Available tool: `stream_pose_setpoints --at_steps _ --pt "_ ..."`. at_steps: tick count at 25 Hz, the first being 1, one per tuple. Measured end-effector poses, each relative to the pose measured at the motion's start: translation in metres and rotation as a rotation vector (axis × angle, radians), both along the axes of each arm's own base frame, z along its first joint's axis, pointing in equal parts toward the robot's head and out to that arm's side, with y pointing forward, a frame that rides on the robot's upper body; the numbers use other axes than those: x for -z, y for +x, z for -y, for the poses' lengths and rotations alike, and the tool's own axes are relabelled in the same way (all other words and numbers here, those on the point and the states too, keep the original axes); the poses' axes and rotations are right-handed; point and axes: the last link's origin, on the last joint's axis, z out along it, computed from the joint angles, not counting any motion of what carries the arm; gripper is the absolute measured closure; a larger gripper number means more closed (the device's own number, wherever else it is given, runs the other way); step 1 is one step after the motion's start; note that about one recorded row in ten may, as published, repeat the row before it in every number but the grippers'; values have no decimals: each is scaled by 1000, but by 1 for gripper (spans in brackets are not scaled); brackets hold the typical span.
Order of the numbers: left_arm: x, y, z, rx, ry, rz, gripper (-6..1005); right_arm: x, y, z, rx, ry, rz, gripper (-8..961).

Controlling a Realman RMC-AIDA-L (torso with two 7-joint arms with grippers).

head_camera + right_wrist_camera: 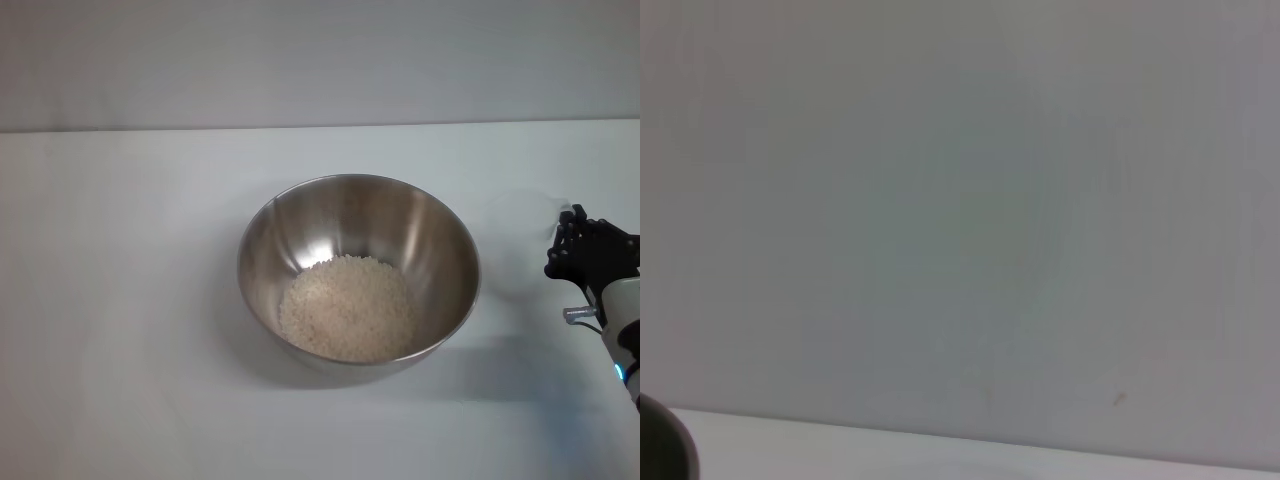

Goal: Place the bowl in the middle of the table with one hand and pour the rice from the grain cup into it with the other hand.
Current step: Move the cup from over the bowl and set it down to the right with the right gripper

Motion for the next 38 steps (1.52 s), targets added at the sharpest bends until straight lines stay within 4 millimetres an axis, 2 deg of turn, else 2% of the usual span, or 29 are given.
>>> stream_pose_setpoints --at_steps 11,27,33,38 --pt "0 0 1 2 2 0 311 4 -1 -3 -17 -40 21 857" --pt "-1 -2 2 -5 4 0 311 4 7 10 -4 -35 12 764" --pt "-2 -4 3 -11 7 -1 311 7 8 21 -14 -39 10 707" --pt "-2 -6 4 -18 7 -2 311 3 7 40 -58 12 1 710"
